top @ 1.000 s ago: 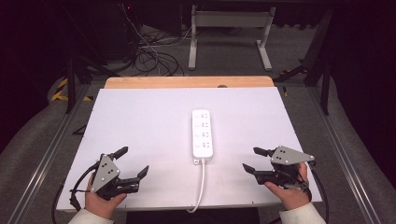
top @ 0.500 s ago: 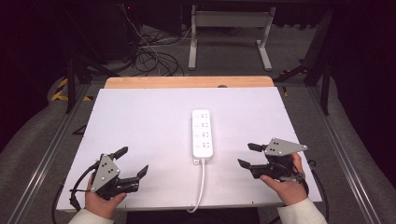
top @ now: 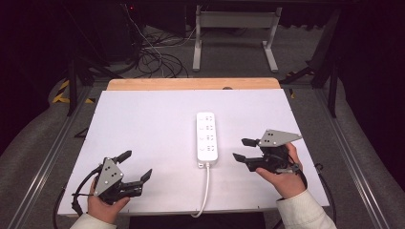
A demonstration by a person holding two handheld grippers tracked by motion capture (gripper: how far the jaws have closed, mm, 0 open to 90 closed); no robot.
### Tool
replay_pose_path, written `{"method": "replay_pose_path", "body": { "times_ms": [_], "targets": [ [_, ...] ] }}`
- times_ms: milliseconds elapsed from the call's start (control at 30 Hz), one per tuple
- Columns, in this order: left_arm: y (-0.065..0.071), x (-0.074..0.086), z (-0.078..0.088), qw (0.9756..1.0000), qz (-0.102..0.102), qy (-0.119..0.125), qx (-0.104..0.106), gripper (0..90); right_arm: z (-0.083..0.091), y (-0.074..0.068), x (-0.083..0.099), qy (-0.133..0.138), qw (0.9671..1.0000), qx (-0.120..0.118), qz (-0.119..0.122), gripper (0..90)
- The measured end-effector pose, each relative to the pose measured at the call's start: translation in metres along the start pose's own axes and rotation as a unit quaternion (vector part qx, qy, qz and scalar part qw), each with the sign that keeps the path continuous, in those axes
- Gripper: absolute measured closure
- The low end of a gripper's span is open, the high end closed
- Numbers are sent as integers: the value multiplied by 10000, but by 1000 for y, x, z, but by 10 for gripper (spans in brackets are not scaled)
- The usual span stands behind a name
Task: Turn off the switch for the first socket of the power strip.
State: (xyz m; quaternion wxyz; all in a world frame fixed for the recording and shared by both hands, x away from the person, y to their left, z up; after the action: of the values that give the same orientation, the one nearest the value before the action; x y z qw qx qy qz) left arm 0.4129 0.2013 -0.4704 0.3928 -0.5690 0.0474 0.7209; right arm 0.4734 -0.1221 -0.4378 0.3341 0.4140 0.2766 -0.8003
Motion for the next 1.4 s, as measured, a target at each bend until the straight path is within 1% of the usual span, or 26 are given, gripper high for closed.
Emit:
{"method": "replay_pose_path", "body": {
  "times_ms": [133, 233, 433, 467, 567, 700, 733, 800, 867, 900, 933, 967, 1033, 1067, 1100, 1133, 1167, 1200, 1300, 1333, 1400],
  "targets": [
    [0, 0, 0, 10000, -4, -6, 1, 149, -5, -3, -8, 65, 10000, -48, 22, 406],
    [0, 0, 0, 10000, -12, -8, 5, 149, -8, -5, -10, 64, 10000, -54, 52, 402],
    [1, 0, -1, 10000, -32, -5, 26, 150, -20, -8, -17, -35, 9999, -88, 129, 409],
    [1, 0, -2, 10000, -96, -15, 13, 150, -22, -9, -18, -49, 9998, -97, 149, 415],
    [1, 0, -1, 10000, -88, -21, 25, 150, -27, -9, -23, -95, 9997, -109, 214, 424],
    [1, 0, -2, 9999, -100, -9, 18, 150, -31, -12, -31, -9, 9996, -220, 200, 447],
    [1, -1, -2, 9999, -101, 3, 36, 150, -32, -13, -32, 11, 9995, -244, 185, 473],
    [2, -1, -2, 9999, -96, 4, 62, 150, -33, -14, -30, -57, 9993, -306, 184, 535],
    [2, -1, -1, 9999, -118, 2, 70, 150, -34, -14, -28, -89, 9993, -304, 218, 570],
    [2, -1, -1, 9999, -112, 3, 68, 150, -34, -14, -28, -89, 9993, -304, 218, 570],
    [2, -1, -2, 9999, -105, -5, 66, 150, -34, -15, -28, -74, 9992, -343, 199, 604],
    [2, 0, -2, 9999, -101, -11, 64, 150, -34, -15, -28, -74, 9992, -343, 199, 604],
    [2, 0, -2, 9999, -104, -16, 67, 151, -33, -16, -30, -62, 9990, -399, 183, 643],
    [2, 0, -2, 9999, -102, -10, 67, 151, -32, -18, -32, -123, 9986, -481, 184, 764],
    [2, -1, -2, 9999, -110, -9, 69, 151, -32, -18, -32, -123, 9986, -481, 184, 764],
    [3, -1, -2, 9999, -123, -10, 79, 151, -31, -20, -33, -214, 9980, -581, 154, 880],
    [3, -1, -2, 9999, -123, -10, 79, 151, -31, -20, -33, -214, 9980, -581, 154, 880],
    [3, -1, -2, 9999, -118, -6, 80, 151, -31, -20, -34, -266, 9976, -629, 143, 900],
    [3, -1, -2, 9999, -126, -15, 69, 151, -35, -19, -35, -470, 9966, -673, 66, 900],
    [3, -1, -2, 9999, -94, -11, 76, 152, -36, -19, -36, -525, 9961, -703, 63, 900],
    [3, 0, -2, 9999, -100, -17, 70, 153, -42, -21, -36, -710, 9948, -729, 94, 900]
  ]
}}
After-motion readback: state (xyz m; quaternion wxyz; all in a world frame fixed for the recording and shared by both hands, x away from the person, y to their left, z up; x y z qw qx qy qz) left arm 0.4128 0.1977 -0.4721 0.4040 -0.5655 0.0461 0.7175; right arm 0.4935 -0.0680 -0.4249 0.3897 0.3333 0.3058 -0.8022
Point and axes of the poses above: each handheld gripper's, and its own axes: z roughly backward along the jaws, x roughly out of its underside, y roughly to its right, the point moved 9 cm from there along -z, roughly forward along the jaws, and after that the axes turned 14 degrees about -z, right-handed, at the moved point
